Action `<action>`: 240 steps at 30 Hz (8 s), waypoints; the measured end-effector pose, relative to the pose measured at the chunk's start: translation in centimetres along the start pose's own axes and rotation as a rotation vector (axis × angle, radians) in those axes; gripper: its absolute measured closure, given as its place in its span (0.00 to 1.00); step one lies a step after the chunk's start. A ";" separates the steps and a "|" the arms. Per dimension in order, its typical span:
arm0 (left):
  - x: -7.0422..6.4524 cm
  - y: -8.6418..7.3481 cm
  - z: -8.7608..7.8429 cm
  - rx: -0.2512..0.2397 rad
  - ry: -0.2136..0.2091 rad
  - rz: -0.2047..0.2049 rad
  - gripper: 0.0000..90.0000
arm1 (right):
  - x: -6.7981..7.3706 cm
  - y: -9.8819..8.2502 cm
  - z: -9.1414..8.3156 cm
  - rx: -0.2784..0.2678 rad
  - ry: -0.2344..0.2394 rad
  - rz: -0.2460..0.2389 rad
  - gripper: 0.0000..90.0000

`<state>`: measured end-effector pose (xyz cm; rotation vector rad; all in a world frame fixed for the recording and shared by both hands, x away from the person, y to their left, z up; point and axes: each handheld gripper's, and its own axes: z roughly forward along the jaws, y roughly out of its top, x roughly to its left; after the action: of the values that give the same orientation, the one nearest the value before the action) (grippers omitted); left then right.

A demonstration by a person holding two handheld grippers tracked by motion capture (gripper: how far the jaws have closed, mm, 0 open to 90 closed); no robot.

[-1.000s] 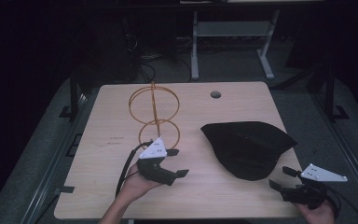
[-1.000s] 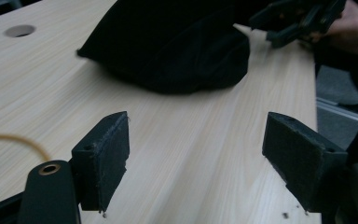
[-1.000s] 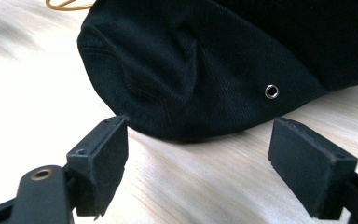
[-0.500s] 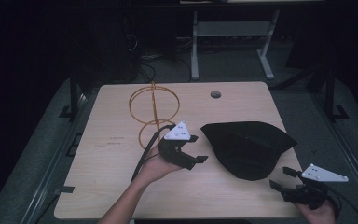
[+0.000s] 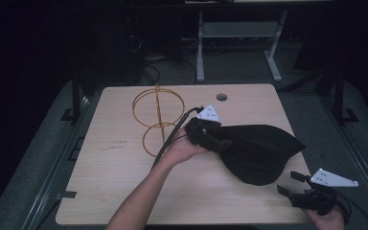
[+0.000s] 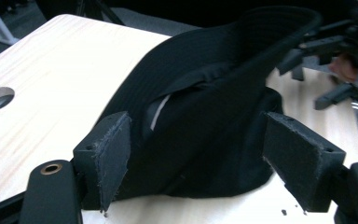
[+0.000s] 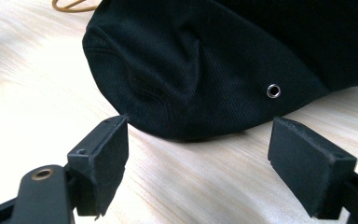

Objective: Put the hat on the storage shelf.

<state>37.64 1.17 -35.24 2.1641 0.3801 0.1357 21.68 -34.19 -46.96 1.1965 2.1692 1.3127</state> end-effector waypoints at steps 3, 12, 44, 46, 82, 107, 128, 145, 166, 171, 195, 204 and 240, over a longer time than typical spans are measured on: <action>0.4 0.4 0.5 0.020 0.002 0.011 0.26 | 0.0 0.0 0.0 0.000 0.002 -0.001 0.22; 0.8 -0.2 2.3 0.120 -0.077 0.049 0.59 | 0.1 0.0 0.0 -0.004 0.008 -0.003 0.22; -5.5 2.1 3.5 -0.082 -0.255 0.012 0.96 | 3.2 1.8 2.0 -0.039 -0.059 -0.060 0.13; -6.3 2.7 3.7 -0.090 -0.274 0.024 0.96 | 3.3 1.8 2.5 -0.024 -0.074 -0.070 0.17; -6.4 0.1 -1.4 -0.047 -0.114 0.057 0.46 | 2.3 2.5 1.5 -0.069 -0.063 -0.131 0.93; -6.4 -13.5 -9.4 -0.061 0.065 -0.051 0.35 | 1.2 6.0 -0.1 -0.143 -0.087 -0.142 0.94; -5.4 -17.5 -10.3 -0.083 0.137 -0.120 0.34 | 0.4 11.7 -0.6 -0.165 -0.032 -0.160 0.95; -5.3 -17.9 -10.4 -0.094 0.137 -0.122 0.34 | 0.2 14.6 -1.0 -0.201 0.022 -0.147 0.95; -5.3 -17.9 -9.9 -0.078 0.119 -0.107 0.34 | 1.8 19.8 -0.8 -0.228 0.105 -0.201 0.95; -5.2 -17.9 -9.9 -0.078 0.114 -0.111 0.34 | 2.2 20.8 -0.6 -0.237 0.135 -0.201 0.95; -5.1 -18.0 -9.4 -0.080 0.079 -0.135 0.34 | 7.5 28.4 1.1 -0.248 0.254 -0.313 0.95; -5.3 -17.9 -9.3 -0.062 0.088 -0.100 0.34 | 9.7 31.2 3.5 -0.226 0.293 -0.347 0.95; -5.6 -17.6 -8.8 -0.042 0.102 -0.025 0.32 | 14.0 37.7 11.2 -0.078 0.381 -0.354 0.95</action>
<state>26.36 15.79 -44.13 2.1154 0.4580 0.2384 38.95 -8.47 -19.05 0.5256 2.4140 1.5376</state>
